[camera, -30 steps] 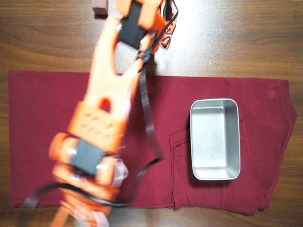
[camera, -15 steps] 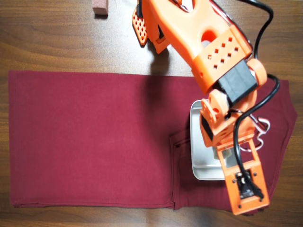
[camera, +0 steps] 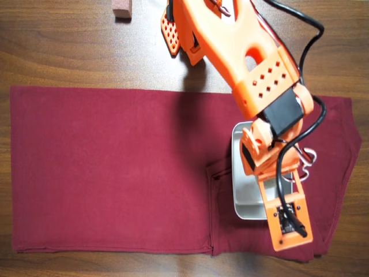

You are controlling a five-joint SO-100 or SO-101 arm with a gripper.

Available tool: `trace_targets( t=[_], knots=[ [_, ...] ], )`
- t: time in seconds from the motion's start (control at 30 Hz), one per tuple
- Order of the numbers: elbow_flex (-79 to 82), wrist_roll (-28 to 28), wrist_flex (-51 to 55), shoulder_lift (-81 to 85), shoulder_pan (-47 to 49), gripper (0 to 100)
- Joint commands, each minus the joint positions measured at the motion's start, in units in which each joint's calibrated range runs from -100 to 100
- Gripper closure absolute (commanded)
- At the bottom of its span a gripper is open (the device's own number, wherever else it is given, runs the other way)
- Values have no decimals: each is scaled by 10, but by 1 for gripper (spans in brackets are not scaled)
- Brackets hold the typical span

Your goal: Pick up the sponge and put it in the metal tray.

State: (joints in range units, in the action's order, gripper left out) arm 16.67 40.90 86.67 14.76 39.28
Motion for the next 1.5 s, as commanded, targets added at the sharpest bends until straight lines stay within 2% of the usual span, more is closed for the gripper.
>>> trace_targets(
  t=[0.0,0.07,0.27,0.53,0.67,0.7,0.73,0.77,0.87,0.97,1.0,1.07,1.1,1.13,1.27,1.33,1.4,1.47],
  knots=[
    [-3,-6,-34,1,0,66],
    [-5,-8,-34,1,-2,62],
    [-8,-3,-30,-6,-21,60],
    [-4,-8,-43,-8,-18,45],
    [-4,-10,-43,3,-27,46],
    [-4,-10,-39,5,-30,47],
    [-4,-16,-40,7,-32,69],
    [-4,-23,-44,11,-32,100],
    [-3,17,-21,23,-36,100],
    [7,28,-36,83,-75,100],
    [39,30,-86,130,-106,100],
    [192,33,-307,271,-185,100],
    [260,45,-380,331,-221,100],
    [304,53,-408,377,-257,100],
    [521,87,-460,551,-344,100],
    [613,89,-437,630,-363,100],
    [610,74,-380,648,-348,100],
    [615,75,-381,648,-347,100]
  ],
)
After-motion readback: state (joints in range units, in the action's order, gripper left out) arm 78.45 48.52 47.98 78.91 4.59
